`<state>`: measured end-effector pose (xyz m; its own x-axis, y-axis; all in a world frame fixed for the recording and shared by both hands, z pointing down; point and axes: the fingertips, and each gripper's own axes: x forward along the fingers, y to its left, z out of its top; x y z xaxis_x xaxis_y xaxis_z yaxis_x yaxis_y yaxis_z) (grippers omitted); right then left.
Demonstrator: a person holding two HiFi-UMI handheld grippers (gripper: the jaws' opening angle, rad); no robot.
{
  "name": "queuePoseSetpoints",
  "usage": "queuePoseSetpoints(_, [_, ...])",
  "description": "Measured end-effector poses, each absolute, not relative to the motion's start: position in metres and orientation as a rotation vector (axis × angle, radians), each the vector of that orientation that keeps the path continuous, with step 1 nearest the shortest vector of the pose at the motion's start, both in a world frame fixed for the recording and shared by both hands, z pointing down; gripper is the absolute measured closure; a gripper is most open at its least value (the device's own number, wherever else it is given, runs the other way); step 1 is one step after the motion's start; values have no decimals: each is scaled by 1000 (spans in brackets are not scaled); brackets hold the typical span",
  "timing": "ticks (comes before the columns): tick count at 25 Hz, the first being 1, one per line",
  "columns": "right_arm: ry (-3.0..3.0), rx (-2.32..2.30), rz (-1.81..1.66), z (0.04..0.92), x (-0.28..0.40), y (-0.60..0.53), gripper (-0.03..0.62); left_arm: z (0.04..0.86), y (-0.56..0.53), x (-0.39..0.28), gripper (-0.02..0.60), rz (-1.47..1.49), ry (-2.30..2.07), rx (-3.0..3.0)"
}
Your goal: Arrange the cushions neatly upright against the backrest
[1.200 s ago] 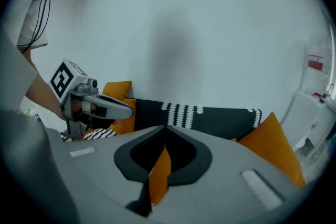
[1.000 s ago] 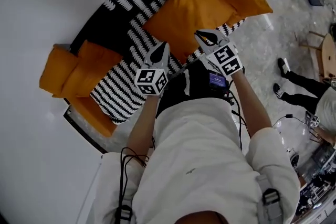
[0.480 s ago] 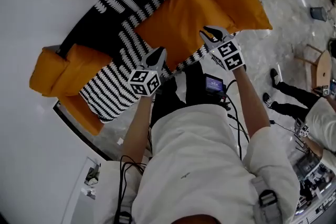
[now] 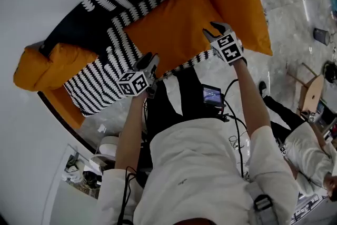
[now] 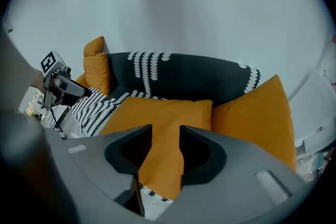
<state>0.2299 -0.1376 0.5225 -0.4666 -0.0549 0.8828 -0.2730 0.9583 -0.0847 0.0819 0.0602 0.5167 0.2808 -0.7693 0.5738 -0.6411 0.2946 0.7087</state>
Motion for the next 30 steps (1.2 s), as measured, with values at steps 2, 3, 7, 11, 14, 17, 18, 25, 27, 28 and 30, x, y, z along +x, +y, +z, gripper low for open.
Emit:
queuePoseSetpoints(2, [-2024, 219, 260, 534, 229, -148, 393, 528, 64, 78, 419, -136, -1414, 1364])
queuePoseSetpoints(3, [-2010, 212, 253, 540, 227, -152, 390, 535, 67, 76, 419, -131, -1407, 1348])
queuePoseSetpoints(7, [-1954, 177, 219, 567, 217, -156, 347, 562, 85, 58, 379, -100, -1436, 1278])
queuePoseSetpoints(11, [-1914, 170, 230, 583, 213, -162, 284, 588, 104, 31, 311, -106, -1514, 1148])
queuePoseSetpoints(14, [-1879, 167, 240, 598, 213, -165, 263, 614, 121, 18, 298, -129, -1520, 1059])
queuePoseSetpoints(17, [-1867, 173, 255, 609, 207, -166, 226, 641, 139, 5, 278, -139, -1517, 983])
queuePoseSetpoints(18, [-1863, 173, 258, 611, 206, -165, 221, 647, 143, 5, 275, -145, -1507, 960])
queuePoseSetpoints(25, [-1820, 178, 268, 631, 205, -153, 210, 680, 173, 3, 198, -74, -1462, 864])
queuePoseSetpoints(27, [-1807, 173, 275, 640, 206, -153, 209, 690, 174, 7, 177, -81, -1437, 849])
queuePoseSetpoints(28, [-1802, 174, 281, 645, 205, -155, 209, 697, 173, 8, 175, -76, -1424, 847])
queuePoseSetpoints(30, [-1793, 177, 299, 656, 204, -161, 212, 709, 169, 11, 169, -61, -1403, 842])
